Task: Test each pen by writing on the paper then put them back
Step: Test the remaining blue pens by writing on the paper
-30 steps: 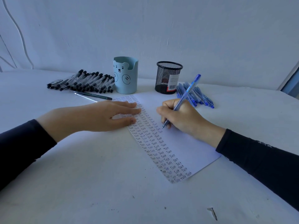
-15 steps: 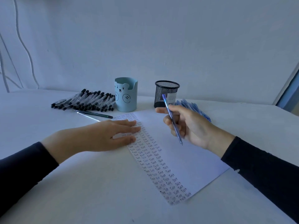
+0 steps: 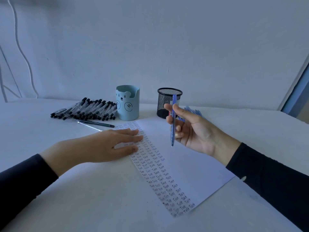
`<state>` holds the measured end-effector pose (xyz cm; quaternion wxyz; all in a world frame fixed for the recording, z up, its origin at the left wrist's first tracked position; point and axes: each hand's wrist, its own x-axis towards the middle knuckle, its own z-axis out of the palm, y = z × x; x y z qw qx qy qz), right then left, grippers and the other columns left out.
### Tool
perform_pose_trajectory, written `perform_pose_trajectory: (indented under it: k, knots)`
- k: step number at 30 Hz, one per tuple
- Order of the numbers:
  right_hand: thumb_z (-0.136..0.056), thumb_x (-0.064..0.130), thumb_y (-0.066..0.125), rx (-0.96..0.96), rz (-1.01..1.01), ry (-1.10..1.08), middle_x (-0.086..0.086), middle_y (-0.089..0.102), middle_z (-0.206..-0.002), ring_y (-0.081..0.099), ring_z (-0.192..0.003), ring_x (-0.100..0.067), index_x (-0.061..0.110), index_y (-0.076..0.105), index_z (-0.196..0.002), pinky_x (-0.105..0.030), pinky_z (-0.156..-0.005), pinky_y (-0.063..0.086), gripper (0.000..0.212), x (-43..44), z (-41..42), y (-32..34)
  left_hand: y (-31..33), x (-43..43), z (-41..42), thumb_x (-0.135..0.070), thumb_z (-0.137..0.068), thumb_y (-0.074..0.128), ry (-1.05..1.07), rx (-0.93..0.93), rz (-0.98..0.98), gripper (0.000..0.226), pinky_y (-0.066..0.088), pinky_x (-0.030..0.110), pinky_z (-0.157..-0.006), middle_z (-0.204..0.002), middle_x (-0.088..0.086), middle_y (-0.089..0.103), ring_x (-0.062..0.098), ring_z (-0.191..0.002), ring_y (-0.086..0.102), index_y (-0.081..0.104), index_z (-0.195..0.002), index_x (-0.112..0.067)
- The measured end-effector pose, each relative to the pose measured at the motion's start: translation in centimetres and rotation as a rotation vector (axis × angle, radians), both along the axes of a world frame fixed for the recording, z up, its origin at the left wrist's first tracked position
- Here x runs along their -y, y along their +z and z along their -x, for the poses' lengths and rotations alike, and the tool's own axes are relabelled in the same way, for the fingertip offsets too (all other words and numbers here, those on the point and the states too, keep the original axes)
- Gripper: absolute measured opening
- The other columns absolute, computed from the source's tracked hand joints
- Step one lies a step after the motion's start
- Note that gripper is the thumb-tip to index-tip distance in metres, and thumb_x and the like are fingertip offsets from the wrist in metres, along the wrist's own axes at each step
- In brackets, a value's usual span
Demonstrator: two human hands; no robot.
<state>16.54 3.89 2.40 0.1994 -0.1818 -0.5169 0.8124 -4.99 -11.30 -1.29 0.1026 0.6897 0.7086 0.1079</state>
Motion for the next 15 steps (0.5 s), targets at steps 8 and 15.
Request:
perform_pose_trajectory:
  k: [8, 15]
  knots:
    - [-0.081, 0.03, 0.064, 0.006, -0.02, 0.036, -0.002, 0.066, -0.073, 0.047, -0.048, -0.008, 0.021, 0.069, -0.101, -0.018, -0.046, 0.041, 0.023, 0.1, -0.3, 0.0, -0.1, -0.1, 0.1, -0.087, -0.07, 0.022, -0.013, -0.02, -0.007, 0.072, 0.008, 0.013, -0.113, -0.151, -0.034, 0.018, -0.012, -0.14, 0.017, 0.035, -0.136, -0.06]
    - [-0.096, 0.014, 0.058, -0.158, -0.309, -0.377, -0.003, 0.068, -0.076, 0.06, -0.058, -0.011, 0.01, 0.064, -0.087, -0.022, -0.06, 0.054, 0.011, -3.6, -0.2, 0.8, -0.2, 0.0, 0.2, -0.086, -0.071, 0.024, -0.012, -0.011, 0.003, 0.069, 0.008, 0.01, -0.111, -0.149, -0.038, 0.017, -0.018, -0.136, 0.015, 0.034, -0.136, -0.062]
